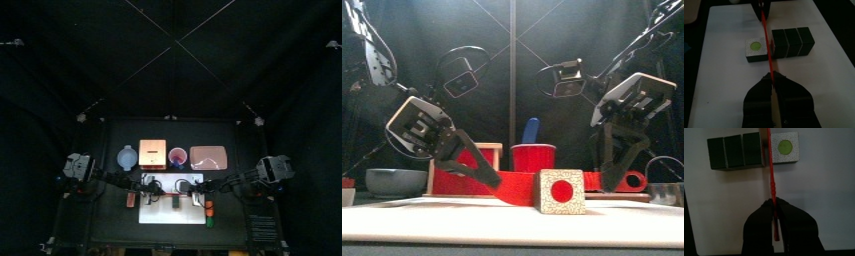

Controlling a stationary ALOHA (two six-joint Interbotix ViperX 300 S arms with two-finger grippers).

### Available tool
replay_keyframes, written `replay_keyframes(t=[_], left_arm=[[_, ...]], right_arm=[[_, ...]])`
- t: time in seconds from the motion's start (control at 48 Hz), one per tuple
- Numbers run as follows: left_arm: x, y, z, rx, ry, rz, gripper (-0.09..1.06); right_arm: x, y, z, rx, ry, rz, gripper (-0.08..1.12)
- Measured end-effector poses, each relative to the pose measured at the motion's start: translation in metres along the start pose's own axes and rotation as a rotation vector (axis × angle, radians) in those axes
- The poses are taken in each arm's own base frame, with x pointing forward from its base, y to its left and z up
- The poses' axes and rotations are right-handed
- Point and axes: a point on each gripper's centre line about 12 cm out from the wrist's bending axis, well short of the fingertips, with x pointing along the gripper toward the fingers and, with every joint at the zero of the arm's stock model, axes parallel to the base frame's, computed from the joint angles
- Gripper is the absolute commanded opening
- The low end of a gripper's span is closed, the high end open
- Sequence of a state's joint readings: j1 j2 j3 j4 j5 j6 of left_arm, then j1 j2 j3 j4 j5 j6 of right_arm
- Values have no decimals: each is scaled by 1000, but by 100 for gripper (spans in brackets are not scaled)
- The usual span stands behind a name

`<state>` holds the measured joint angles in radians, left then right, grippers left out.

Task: Cut the sushi into 4 pieces with the knife
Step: Cut the sushi into 4 pieces

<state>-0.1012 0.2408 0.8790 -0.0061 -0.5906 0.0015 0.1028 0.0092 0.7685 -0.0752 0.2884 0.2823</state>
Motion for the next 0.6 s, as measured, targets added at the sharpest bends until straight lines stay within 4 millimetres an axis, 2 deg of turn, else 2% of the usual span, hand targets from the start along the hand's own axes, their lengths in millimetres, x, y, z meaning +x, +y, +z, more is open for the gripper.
replay_keyframes(t=[0.271, 0.479, 0.604], left_arm=[[-2, 17, 4, -4, -7, 32, 35], [-3, 20, 7, 7, -15, 31, 35], [-8, 18, 15, 13, -30, 26, 35]], right_arm=[[-5, -17, 4, 13, -6, -33, 17], [-9, -20, 5, 11, -6, -41, 17], [-20, -19, 11, 16, -13, -44, 17]])
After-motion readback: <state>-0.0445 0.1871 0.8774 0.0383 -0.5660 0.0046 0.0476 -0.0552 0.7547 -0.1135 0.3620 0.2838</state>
